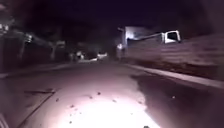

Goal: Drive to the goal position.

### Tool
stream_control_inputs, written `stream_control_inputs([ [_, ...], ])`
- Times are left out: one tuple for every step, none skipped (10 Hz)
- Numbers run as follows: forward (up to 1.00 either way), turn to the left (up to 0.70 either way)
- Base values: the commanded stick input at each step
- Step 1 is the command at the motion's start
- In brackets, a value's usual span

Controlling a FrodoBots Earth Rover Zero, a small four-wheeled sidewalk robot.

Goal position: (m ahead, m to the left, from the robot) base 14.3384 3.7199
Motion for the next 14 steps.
stream_control_inputs([
  [0.7,0.0],
  [0.7,0.0],
  [0.7,0.0],
  [0.7,0.0],
  [0.7,0.0],
  [0.7,0.0],
  [0.7,0.0],
  [0.7,-0.09],
  [0.7,-0.31],
  [0.7,-0.13],
  [0.7,0.0],
  [0.7,0.0],
  [0.7,0.0],
  [0.7,0.0],
])
